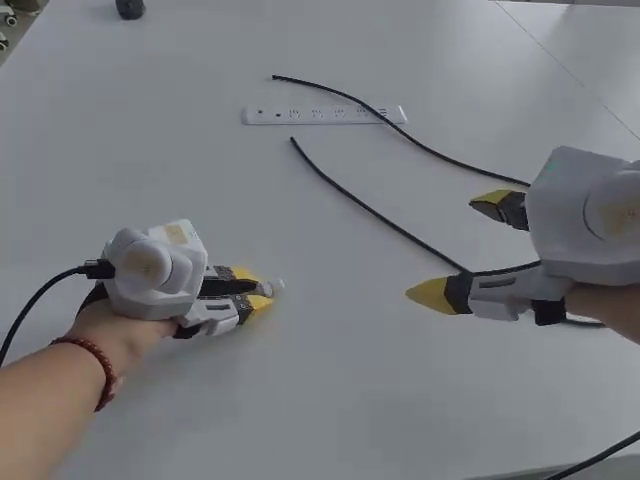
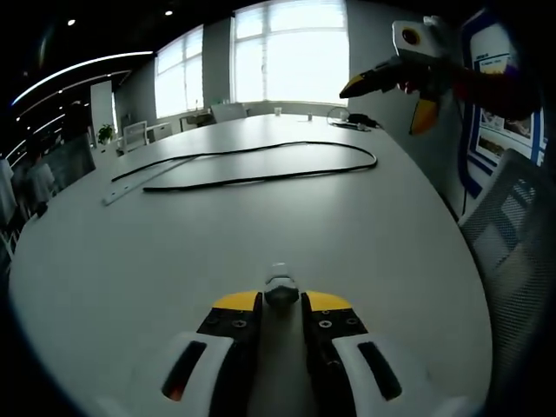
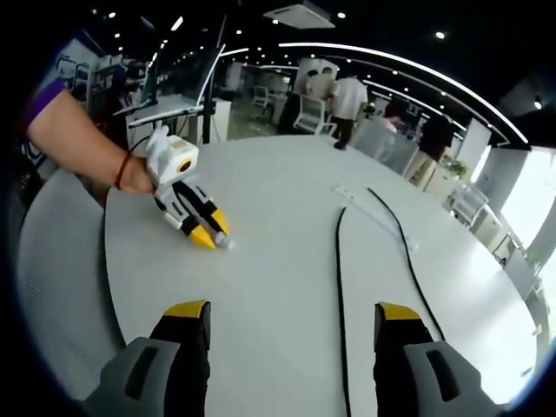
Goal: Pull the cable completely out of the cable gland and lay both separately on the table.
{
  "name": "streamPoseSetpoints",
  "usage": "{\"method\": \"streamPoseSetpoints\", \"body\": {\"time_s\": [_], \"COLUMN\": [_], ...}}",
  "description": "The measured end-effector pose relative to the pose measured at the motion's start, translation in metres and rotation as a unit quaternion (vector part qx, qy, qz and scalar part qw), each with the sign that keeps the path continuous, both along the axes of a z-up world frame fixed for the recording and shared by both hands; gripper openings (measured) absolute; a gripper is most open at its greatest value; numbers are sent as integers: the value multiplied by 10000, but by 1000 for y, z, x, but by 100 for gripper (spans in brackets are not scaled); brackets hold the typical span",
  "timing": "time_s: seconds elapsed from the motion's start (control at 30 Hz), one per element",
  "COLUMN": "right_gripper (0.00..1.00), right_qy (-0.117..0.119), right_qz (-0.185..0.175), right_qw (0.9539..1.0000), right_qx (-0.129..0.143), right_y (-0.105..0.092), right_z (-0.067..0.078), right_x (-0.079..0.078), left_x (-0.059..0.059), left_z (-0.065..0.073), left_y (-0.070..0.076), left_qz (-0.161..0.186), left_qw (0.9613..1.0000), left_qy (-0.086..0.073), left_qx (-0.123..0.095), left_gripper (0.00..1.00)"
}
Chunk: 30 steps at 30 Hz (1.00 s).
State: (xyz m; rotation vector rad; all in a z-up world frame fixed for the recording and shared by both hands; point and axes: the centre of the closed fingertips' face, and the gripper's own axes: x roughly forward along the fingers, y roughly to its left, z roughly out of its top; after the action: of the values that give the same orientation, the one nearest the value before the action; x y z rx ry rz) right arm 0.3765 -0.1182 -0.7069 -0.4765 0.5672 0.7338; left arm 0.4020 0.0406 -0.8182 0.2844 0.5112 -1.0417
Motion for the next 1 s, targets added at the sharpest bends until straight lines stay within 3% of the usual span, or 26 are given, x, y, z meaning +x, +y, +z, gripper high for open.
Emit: {"method": "streamPoseSetpoints", "body": {"time_s": [0.13, 0.23, 0.37, 0.43, 0.53, 0.63, 0.8, 1.0], "right_gripper": [77, 77, 77, 77, 77, 76, 76, 75], "right_qy": [0, -15, 7, 7, 13, -17, -24, -32], "right_qz": [13, 18, 33, 39, 35, 33, 4, -81], "right_qw": [10000, 10000, 10000, 10000, 10000, 10000, 10000, 9999], "right_qx": [-6, 3, 44, 33, 66, 43, 49, 71], "right_y": [1, 2, 5, 5, 6, 5, 2, -6], "right_z": [-1, -1, -2, -2, -2, -2, 0, 1], "right_x": [-1, 0, -1, -1, -2, -3, -5, -11], "left_x": [2, 5, 10, 10, 15, 13, 7, -12], "left_z": [4, 11, 20, 26, 33, 39, 55, 86], "left_y": [4, 12, 26, 32, 44, 53, 65, 79], "left_qz": [83, 137, 354, 398, 591, 683, 787, 876], "left_qw": [9999, 9998, 9990, 9987, 9970, 9966, 9950, 9923], "left_qy": [-24, -145, -260, -305, -489, -468, -617, -863], "left_qx": [-62, -2, 49, 25, 78, 38, 16, -180], "left_gripper": [24, 27, 43, 46, 61, 63, 68, 68]}}
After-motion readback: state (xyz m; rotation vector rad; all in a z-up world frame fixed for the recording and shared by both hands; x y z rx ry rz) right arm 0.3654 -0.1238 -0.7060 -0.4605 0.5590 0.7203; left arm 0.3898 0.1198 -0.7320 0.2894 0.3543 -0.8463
